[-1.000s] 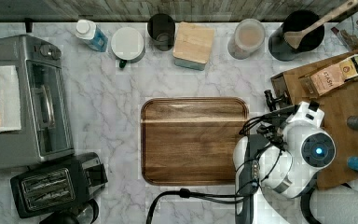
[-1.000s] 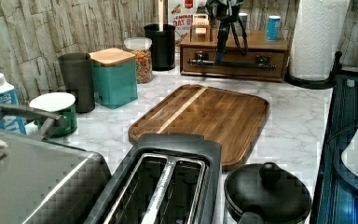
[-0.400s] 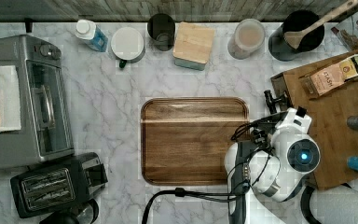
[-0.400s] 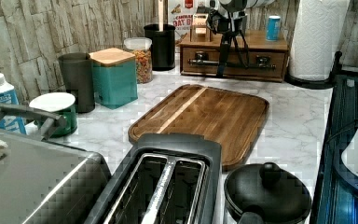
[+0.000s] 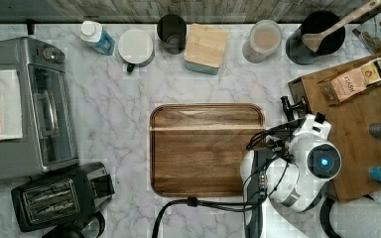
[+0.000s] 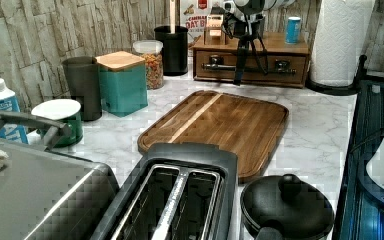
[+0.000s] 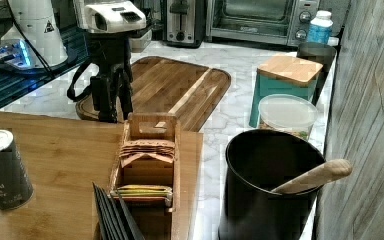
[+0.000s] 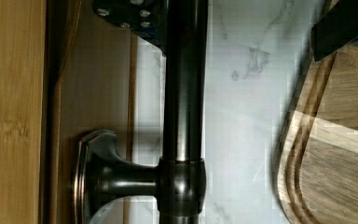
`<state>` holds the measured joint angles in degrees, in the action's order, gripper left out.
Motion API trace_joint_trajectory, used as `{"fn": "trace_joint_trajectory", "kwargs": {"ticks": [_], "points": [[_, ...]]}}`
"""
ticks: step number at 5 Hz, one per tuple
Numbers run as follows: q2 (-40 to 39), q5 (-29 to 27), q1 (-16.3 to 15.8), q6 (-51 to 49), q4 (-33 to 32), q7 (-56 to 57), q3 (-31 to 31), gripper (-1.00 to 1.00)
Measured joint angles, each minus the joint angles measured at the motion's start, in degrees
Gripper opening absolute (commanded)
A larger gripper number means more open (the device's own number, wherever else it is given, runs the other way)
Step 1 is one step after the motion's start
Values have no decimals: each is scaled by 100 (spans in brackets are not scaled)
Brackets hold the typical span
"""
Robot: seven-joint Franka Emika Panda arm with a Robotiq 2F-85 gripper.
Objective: Open the drawer.
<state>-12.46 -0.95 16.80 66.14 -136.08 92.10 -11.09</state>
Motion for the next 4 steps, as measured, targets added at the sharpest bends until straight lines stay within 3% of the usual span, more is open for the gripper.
{"fn": "trace_joint_trajectory", "kwargs": {"ticks": [2, 4], "points": [[-131, 72, -17, -1242, 593, 45, 20, 100], [-45, -46, -81, -1161, 425, 11, 80, 100]]}}
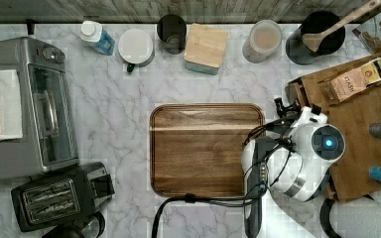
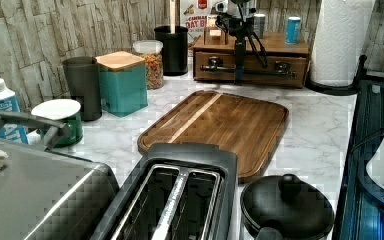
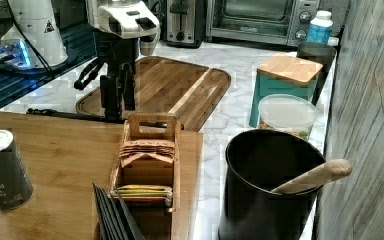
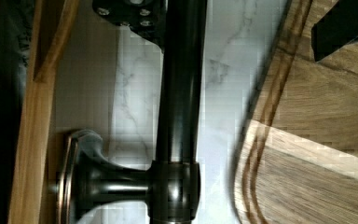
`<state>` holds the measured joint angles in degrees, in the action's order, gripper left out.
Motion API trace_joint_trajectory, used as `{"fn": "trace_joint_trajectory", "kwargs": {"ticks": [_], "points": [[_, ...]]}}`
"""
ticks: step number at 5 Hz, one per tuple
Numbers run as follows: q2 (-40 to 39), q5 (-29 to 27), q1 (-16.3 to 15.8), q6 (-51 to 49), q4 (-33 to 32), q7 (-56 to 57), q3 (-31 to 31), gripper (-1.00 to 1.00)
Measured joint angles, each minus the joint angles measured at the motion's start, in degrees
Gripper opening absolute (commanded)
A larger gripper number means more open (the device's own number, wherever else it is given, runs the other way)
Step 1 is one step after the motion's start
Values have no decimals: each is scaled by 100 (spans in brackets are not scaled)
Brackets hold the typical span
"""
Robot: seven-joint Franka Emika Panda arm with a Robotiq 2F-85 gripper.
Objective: Open the drawer.
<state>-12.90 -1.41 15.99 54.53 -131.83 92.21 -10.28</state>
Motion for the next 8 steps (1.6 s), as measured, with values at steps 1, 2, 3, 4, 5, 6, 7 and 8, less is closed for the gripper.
{"fn": "trace_joint_trajectory", "kwargs": {"ticks": [1, 2, 3, 4, 5, 6, 7, 8], "points": [[252, 0, -90, 316, -425, -274, 67, 100], [624, -74, -136, 585, -951, -420, 268, 100], [888, -400, -159, 702, -1354, -425, 559, 100], [1035, -435, -290, 786, -1600, -699, 738, 100], [1099, -438, -463, 1060, -1802, -1287, 893, 100], [1103, -438, -618, 1441, -2003, -2137, 1021, 100], [1105, -480, -673, 1458, -2104, -2512, 1205, 100], [1196, -430, -616, 1452, -2115, -2591, 1187, 100]]}}
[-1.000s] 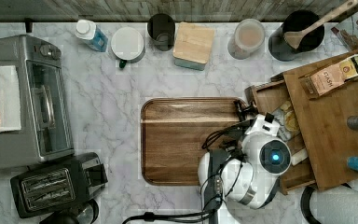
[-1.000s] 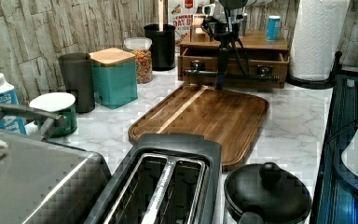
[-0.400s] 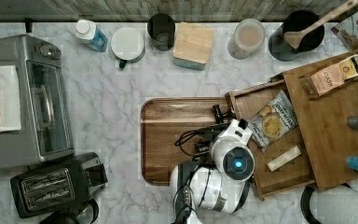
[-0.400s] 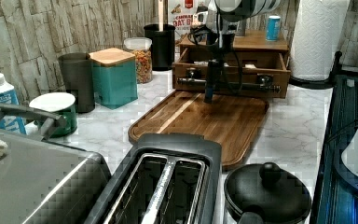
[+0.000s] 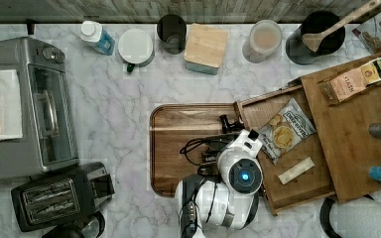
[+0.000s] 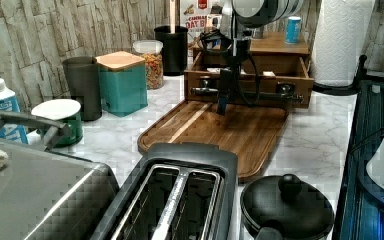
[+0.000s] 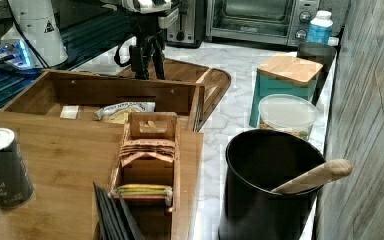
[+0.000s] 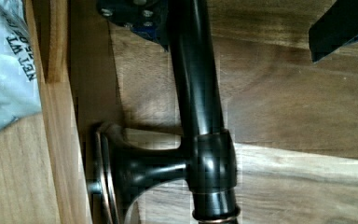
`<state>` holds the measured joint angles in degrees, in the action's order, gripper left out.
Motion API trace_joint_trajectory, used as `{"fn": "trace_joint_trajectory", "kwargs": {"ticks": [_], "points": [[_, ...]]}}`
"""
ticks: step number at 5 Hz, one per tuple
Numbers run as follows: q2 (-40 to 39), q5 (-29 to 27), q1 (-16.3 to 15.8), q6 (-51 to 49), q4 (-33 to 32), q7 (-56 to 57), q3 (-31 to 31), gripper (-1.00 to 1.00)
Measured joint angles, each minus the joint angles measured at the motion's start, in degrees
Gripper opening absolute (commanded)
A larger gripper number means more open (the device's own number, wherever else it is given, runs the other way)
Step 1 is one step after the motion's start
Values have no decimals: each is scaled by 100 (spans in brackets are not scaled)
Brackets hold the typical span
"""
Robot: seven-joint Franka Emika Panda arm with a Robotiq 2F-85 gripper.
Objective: Open the drawer.
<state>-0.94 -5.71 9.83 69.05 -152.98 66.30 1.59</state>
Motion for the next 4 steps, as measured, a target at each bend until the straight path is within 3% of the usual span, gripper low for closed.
{"fn": "trace_joint_trajectory", "kwargs": {"ticks": [4], "points": [[43, 136, 12, 84, -67, -392, 56, 100]]}}
